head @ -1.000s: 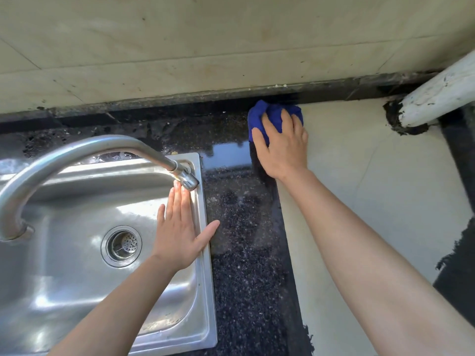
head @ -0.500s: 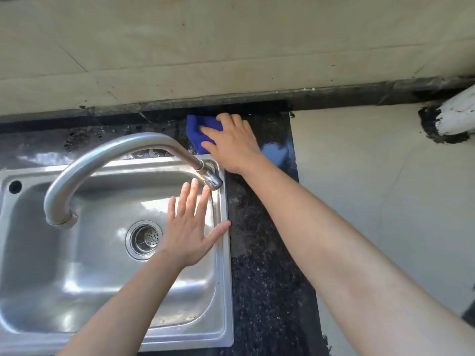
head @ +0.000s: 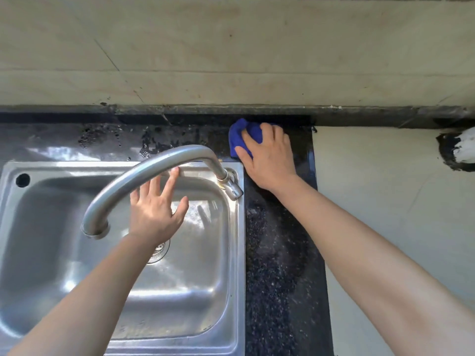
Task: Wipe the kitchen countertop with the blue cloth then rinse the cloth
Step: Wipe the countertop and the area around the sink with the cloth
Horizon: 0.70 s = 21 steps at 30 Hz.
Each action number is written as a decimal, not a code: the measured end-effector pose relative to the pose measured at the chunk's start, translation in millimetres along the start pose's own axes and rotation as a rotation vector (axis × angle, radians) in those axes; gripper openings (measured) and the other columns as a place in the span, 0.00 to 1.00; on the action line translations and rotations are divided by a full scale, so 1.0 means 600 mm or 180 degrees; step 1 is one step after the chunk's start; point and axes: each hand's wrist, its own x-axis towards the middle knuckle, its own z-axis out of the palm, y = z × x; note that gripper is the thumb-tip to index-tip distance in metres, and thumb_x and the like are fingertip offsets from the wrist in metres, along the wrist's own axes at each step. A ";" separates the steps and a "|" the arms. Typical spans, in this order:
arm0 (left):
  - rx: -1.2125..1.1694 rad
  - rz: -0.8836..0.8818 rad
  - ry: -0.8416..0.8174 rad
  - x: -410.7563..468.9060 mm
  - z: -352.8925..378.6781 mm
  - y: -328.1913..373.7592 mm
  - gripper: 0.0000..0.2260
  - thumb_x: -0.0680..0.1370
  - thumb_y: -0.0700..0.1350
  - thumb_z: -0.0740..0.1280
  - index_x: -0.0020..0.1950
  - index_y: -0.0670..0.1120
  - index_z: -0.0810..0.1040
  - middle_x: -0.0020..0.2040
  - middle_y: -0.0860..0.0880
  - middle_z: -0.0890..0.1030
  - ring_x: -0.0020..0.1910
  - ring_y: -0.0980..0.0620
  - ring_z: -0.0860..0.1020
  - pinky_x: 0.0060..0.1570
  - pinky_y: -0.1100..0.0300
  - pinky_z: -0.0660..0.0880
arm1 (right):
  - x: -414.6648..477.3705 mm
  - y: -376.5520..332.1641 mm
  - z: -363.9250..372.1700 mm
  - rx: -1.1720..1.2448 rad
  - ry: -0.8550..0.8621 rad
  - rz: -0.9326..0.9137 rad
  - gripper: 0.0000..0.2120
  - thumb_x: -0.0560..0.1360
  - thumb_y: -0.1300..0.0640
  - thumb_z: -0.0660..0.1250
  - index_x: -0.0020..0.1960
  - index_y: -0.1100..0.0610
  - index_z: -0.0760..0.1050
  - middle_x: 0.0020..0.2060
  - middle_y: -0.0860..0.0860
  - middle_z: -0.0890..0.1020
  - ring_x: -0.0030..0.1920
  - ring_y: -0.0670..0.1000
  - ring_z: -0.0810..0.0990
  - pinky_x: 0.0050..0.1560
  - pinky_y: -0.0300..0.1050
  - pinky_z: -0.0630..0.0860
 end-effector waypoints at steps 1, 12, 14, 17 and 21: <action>-0.0019 -0.0033 -0.0058 0.000 -0.002 0.000 0.33 0.76 0.63 0.53 0.81 0.55 0.57 0.78 0.41 0.62 0.78 0.41 0.56 0.74 0.39 0.54 | 0.008 -0.019 0.000 0.0030 -0.0010 -0.0178 0.24 0.79 0.41 0.57 0.69 0.52 0.75 0.59 0.62 0.75 0.55 0.65 0.73 0.54 0.56 0.70; -0.0016 -0.0176 -0.0420 0.006 -0.022 -0.003 0.36 0.71 0.62 0.53 0.79 0.55 0.60 0.76 0.39 0.63 0.76 0.38 0.59 0.74 0.39 0.56 | -0.033 0.105 -0.035 0.0520 -0.0448 -0.0802 0.25 0.79 0.37 0.53 0.71 0.45 0.74 0.68 0.58 0.71 0.65 0.62 0.69 0.63 0.57 0.68; 0.0008 -0.0164 -0.0422 0.005 -0.019 -0.004 0.36 0.71 0.62 0.55 0.79 0.52 0.62 0.74 0.37 0.65 0.73 0.35 0.61 0.74 0.40 0.57 | -0.024 0.090 -0.034 0.0512 -0.0529 -0.0874 0.25 0.79 0.38 0.52 0.71 0.45 0.73 0.69 0.59 0.71 0.65 0.64 0.68 0.63 0.58 0.67; 0.0056 -0.0137 -0.0353 0.004 -0.020 -0.001 0.37 0.70 0.61 0.55 0.77 0.46 0.66 0.69 0.34 0.69 0.68 0.31 0.66 0.71 0.41 0.59 | 0.025 0.018 -0.024 0.0563 -0.0462 -0.1029 0.24 0.78 0.38 0.53 0.69 0.44 0.74 0.68 0.59 0.72 0.63 0.64 0.69 0.62 0.56 0.67; 0.0048 -0.0086 -0.0421 0.007 -0.018 -0.005 0.36 0.70 0.59 0.61 0.77 0.47 0.66 0.80 0.39 0.58 0.73 0.33 0.62 0.72 0.42 0.59 | 0.066 -0.067 0.001 0.0665 -0.0401 -0.1024 0.21 0.79 0.41 0.59 0.70 0.43 0.74 0.66 0.59 0.72 0.59 0.64 0.70 0.58 0.55 0.65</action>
